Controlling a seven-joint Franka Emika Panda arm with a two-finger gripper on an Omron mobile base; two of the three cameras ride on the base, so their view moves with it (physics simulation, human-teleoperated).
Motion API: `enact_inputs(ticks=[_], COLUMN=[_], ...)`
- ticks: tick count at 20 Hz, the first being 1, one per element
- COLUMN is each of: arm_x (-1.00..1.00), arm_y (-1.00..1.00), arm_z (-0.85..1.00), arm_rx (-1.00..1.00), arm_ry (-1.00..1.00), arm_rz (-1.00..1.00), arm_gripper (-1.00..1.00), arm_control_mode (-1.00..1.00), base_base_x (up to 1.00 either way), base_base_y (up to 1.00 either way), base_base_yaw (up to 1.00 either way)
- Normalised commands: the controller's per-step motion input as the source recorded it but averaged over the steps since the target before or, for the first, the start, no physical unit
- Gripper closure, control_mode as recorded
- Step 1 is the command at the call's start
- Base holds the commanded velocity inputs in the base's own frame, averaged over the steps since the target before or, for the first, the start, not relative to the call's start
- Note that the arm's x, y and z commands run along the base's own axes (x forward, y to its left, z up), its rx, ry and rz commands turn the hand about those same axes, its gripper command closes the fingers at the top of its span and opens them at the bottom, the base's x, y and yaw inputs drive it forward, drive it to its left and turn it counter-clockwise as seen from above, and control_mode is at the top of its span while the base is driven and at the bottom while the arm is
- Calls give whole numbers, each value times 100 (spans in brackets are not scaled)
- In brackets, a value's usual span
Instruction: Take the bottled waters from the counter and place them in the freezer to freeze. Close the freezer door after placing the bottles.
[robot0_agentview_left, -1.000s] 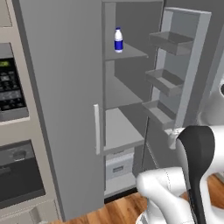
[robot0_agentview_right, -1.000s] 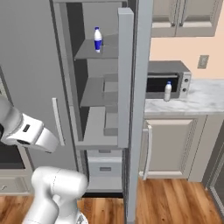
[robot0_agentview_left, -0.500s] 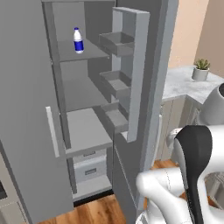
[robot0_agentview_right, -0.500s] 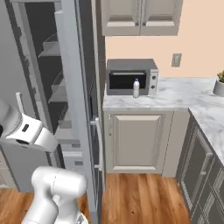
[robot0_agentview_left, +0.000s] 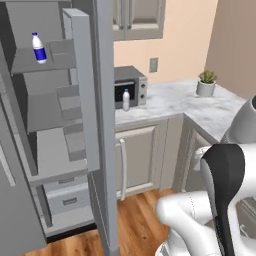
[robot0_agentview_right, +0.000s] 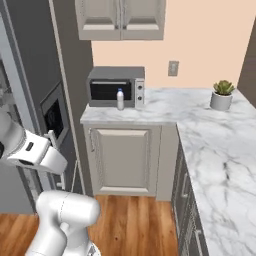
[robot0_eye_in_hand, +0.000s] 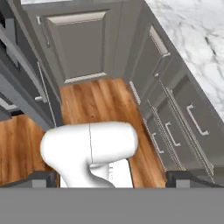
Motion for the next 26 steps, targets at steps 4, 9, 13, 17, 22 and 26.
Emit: enact_inputs(ticks=[4, 9, 13, 17, 22, 26], arm_x=[0, 0, 0, 0, 0, 0], arm_y=[0, 0, 0, 0, 0, 0], arm_z=[0, 0, 0, 0, 0, 0], arm_rx=[0, 0, 0, 0, 0, 0], arm_ry=[0, 0, 0, 0, 0, 0], arm_rz=[0, 0, 0, 0, 0, 0], arm_gripper=[-100, -100, -100, -100, -100, -100], arm_control_mode=[100, 100, 100, 100, 100, 100], base_base_x=[16, 33, 50, 57, 40, 12], base_base_y=[-41, -3, 0, -16, -50, -66], base_base_yaw=[19, 26, 27, 21, 16, 7])
